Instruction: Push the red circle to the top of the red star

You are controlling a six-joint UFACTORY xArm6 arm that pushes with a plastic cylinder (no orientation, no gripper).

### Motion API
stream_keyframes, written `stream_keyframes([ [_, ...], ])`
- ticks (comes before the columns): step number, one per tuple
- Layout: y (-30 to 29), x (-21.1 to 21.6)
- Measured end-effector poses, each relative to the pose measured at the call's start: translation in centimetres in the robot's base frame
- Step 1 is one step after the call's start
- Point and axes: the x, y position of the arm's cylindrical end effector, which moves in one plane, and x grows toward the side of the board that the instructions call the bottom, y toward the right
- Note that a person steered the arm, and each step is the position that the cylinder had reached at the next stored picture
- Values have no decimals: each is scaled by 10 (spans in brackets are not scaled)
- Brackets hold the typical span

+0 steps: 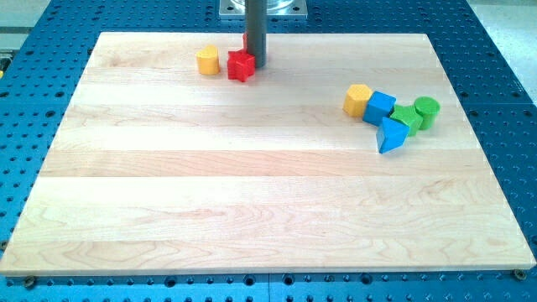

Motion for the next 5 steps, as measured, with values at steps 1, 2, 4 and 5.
stream_keyframes([
  [1,0,26],
  [2,-3,50],
  [4,-18,51],
  [5,69,10],
])
